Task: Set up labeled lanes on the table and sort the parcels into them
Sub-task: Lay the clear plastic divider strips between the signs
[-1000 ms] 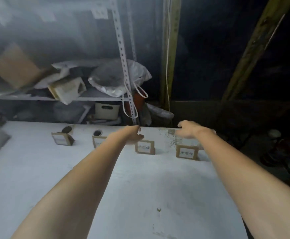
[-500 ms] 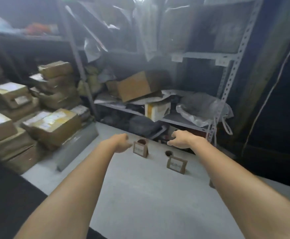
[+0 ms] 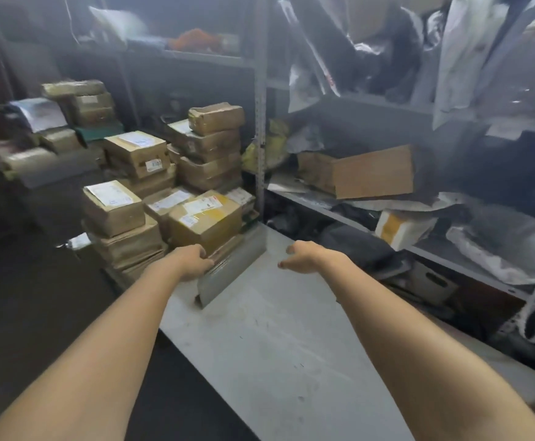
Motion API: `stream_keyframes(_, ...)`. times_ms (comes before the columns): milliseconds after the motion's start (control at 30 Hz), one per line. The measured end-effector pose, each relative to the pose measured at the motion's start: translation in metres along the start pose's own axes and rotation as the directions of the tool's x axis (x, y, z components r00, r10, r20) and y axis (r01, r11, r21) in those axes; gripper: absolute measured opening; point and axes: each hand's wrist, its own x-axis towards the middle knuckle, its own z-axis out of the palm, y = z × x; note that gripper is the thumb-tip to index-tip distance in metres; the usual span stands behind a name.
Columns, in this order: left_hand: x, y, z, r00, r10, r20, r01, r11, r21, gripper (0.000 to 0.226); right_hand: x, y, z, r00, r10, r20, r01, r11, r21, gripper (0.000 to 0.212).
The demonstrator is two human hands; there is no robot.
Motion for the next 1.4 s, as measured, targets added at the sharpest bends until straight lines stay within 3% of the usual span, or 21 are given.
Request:
stream_keyframes(267,0.08,-0.031,-0.012,0.998,-0.056,0.024,0.055,0.997,0.048,0.047,0.114,-0.043,0.004,0.996,-0.088,0.015,0.088,0.996,-0.003,0.046)
stream_keyframes(467,0.144,-0.027,-0.009,0.997,-0.008,0.081,0.004,0.998,0.06,0.048,0.175,-0.047,0.008,0.998,-0.031,0.058,0.03,0.999,0.011,0.044)
stream_keyframes(767,0.225,-0.042,0.032,0.967,0.136,0.216,-0.162,0.981,0.106,0.045,0.235,-0.066,0.063,0.985,0.161,0.059,-0.168,0.976,0.141,0.051)
stream_keyframes(967,0.269,-0.068,0.06,0.921,0.211,0.327,-0.241,0.969,0.054,0.057,0.267,-0.096,0.109,0.94,0.34,0.023,-0.332,0.897,0.291,0.053)
stream_keyframes(1067,0.282,-0.078,0.073,0.887,0.269,0.375,-0.293,0.956,0.008,0.051,0.28,-0.11,0.125,0.906,0.422,-0.001,-0.393,0.843,0.367,0.056)
stream_keyframes(1267,0.296,-0.081,0.094,0.867,0.35,0.354,-0.352,0.934,-0.061,0.042,0.296,-0.127,0.143,0.865,0.501,0.002,-0.443,0.764,0.469,0.056)
stream_keyframes(1400,0.297,-0.084,0.1,0.873,0.412,0.261,-0.415,0.908,-0.047,0.032,0.303,-0.13,0.15,0.837,0.544,-0.052,-0.441,0.728,0.525,0.058)
